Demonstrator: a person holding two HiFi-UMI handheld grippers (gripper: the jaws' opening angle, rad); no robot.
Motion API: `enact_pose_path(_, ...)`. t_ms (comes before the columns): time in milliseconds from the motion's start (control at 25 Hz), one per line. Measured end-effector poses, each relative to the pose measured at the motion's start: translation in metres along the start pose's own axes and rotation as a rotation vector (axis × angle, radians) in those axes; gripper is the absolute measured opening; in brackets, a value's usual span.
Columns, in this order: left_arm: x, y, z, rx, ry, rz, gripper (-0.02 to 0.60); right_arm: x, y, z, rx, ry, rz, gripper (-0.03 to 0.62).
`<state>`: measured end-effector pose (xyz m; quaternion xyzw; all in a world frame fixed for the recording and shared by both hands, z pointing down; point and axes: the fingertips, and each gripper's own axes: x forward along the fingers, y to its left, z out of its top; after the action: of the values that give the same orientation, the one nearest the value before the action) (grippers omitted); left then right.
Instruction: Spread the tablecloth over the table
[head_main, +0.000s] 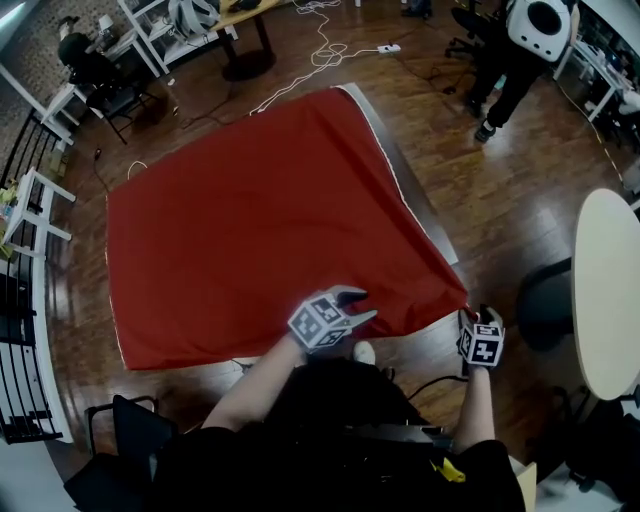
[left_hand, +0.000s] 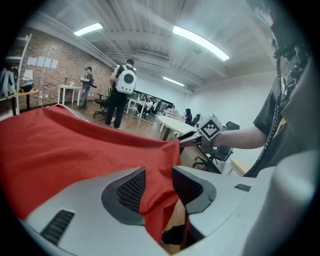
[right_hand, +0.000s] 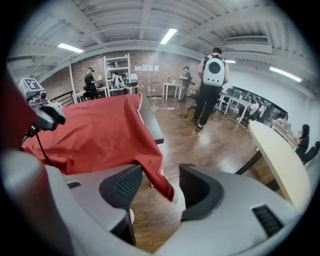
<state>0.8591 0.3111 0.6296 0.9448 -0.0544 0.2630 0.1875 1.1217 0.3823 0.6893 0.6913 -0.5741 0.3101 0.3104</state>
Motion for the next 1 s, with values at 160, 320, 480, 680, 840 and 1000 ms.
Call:
enact_pose_path(160, -0.015, 0.015, 0.024, 0.005, -0.067, 0.051, 0.169, -0.014, -0.026, 0.012, -0.072, 0.057, -0.055, 0.239)
enact_pose_path(320, -0.026, 0.023, 0.034, -0.008, -0.099, 0.079, 0.169, -0.034, -0.045, 0.029, -0.081, 0.040, -0.162, 0.187)
enact_pose_path(480, -0.043, 0.040, 0.046, 0.038, -0.175, 0.208, 0.108, -0.050, -0.040, 0.075, -0.033, -0.177, -0.182, 0.072)
enact_pose_path(680, -0.080, 0.056, 0.093, 0.085, -0.374, 0.397, 0.000, -0.080, 0.014, 0.152, -0.066, -0.530, -0.073, 0.008)
enact_pose_path(840, -0.106, 0.058, 0.119, 0.106, -0.461, 0.462, 0.000, -0.092, 0.052, 0.196, -0.104, -0.658, 0.008, 0.008)
enact_pose_path(1000, -0.134, 0.065, 0.124, 0.124, -0.516, 0.540, 0.000, -0.087, 0.082, 0.219, -0.147, -0.679, 0.057, 0.008)
